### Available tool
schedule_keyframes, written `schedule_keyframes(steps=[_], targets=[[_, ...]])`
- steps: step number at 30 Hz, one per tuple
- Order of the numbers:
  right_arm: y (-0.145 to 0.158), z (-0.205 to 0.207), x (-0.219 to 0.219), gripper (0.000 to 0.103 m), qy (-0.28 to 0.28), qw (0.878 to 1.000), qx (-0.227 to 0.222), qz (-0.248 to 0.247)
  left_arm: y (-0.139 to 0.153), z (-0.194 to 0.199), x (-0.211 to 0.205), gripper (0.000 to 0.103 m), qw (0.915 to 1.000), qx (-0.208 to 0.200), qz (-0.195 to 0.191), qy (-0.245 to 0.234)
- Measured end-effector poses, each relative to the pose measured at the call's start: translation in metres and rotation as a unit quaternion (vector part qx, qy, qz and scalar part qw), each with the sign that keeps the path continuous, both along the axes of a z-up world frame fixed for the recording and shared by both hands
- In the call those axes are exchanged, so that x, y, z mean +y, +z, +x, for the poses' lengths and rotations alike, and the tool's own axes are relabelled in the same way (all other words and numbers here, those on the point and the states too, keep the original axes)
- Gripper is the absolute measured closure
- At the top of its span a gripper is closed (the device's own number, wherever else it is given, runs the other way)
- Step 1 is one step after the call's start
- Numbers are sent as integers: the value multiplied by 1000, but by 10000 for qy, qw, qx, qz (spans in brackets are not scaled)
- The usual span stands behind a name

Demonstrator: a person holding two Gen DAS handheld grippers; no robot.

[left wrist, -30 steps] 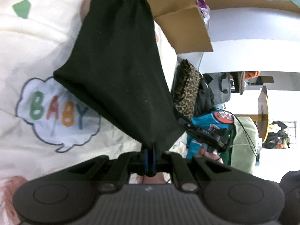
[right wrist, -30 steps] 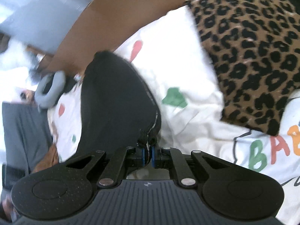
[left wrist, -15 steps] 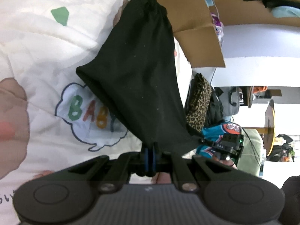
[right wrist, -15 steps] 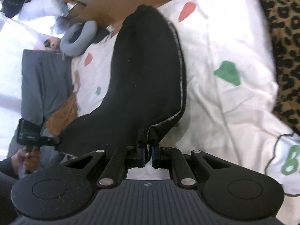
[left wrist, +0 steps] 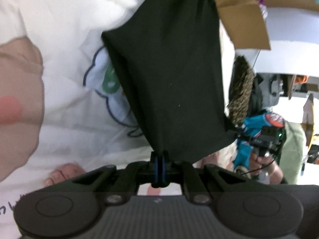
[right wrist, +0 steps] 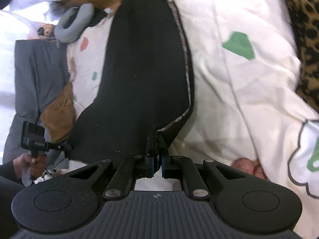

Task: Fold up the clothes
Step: 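Lift the black shorts off the bed with both grippers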

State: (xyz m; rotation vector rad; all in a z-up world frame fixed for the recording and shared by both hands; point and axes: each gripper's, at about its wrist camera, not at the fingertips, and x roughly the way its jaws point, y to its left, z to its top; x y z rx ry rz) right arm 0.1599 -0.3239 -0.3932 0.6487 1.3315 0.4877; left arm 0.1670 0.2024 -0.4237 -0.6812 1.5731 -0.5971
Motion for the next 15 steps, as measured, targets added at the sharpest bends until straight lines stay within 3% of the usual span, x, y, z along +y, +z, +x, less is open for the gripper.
schedule_keyframes(steps=[7, 11, 13, 14, 15], targets=[[-26, -11, -8, 97, -225, 9992, 305, -114, -29, 0, -12, 99, 9996, 101, 175, -210], [-29, -14, -6, 91, -76, 9986, 455, -266, -36, -3, -13, 99, 9994, 110, 235, -217], [-27, -14, -7, 79, 66, 9983, 427, -382, -38, -5, -11, 99, 9995, 124, 235, -174], [-24, -13, -9, 62, 138, 9980, 365, -491, -39, -5, -11, 99, 9995, 114, 242, -172], [-21, -12, -11, 56, 168, 9977, 317, -576, -39, -6, -11, 99, 9995, 106, 249, -169]])
